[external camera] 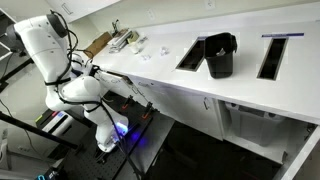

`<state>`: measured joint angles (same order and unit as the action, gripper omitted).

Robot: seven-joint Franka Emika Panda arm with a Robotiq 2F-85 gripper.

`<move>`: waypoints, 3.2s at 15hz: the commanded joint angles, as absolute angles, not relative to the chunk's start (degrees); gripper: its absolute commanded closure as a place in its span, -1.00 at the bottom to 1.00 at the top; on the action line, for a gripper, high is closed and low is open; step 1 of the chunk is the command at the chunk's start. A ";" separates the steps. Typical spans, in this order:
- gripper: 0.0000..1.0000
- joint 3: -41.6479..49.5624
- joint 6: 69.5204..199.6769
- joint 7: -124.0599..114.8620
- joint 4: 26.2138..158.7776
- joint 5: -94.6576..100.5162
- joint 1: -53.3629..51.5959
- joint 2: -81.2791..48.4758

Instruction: Open the drawer on the left

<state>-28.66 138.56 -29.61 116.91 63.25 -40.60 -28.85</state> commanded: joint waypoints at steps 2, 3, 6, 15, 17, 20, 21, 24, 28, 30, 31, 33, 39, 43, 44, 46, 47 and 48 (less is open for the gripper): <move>-1.00 -20.86 133.32 -30.84 103.07 68.33 -54.95 -40.16; -1.00 -18.90 131.95 -31.42 100.62 69.92 -57.88 -41.89; -1.00 -13.53 127.38 -35.51 94.05 75.53 -65.06 -47.23; -1.00 -11.50 124.36 -38.39 90.77 77.42 -67.49 -51.76; -1.00 -11.48 124.36 -38.39 90.52 77.41 -67.50 -51.76; -1.00 -10.84 121.00 -36.66 91.26 78.86 -69.76 -52.20; -1.00 -10.66 119.51 -37.01 91.14 79.30 -70.63 -52.80; -1.00 -10.40 114.48 -38.47 90.32 80.62 -73.34 -55.56; -1.00 -8.97 105.46 -40.20 89.05 83.88 -77.24 -59.70; -1.00 -8.44 103.10 -42.17 88.71 86.47 -77.77 -61.55; -1.00 -8.13 102.41 -43.17 88.37 87.94 -77.78 -62.59; -1.00 -7.76 101.98 -44.71 87.37 90.87 -77.16 -64.71; -1.00 -7.51 101.74 -47.64 80.47 96.41 -74.56 -71.57; -1.00 -8.33 102.32 -47.86 80.27 97.30 -73.35 -72.02; -1.00 -8.31 102.28 -47.97 79.55 97.33 -73.33 -72.67; -1.00 -8.50 102.30 -47.97 79.60 97.30 -73.26 -72.84; -1.00 -8.57 102.31 -47.97 79.60 97.28 -73.24 -72.84; -1.00 -8.62 102.32 -47.97 79.60 97.27 -73.24 -72.84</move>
<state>-7.62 102.95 -48.13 79.88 96.43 -74.01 -72.53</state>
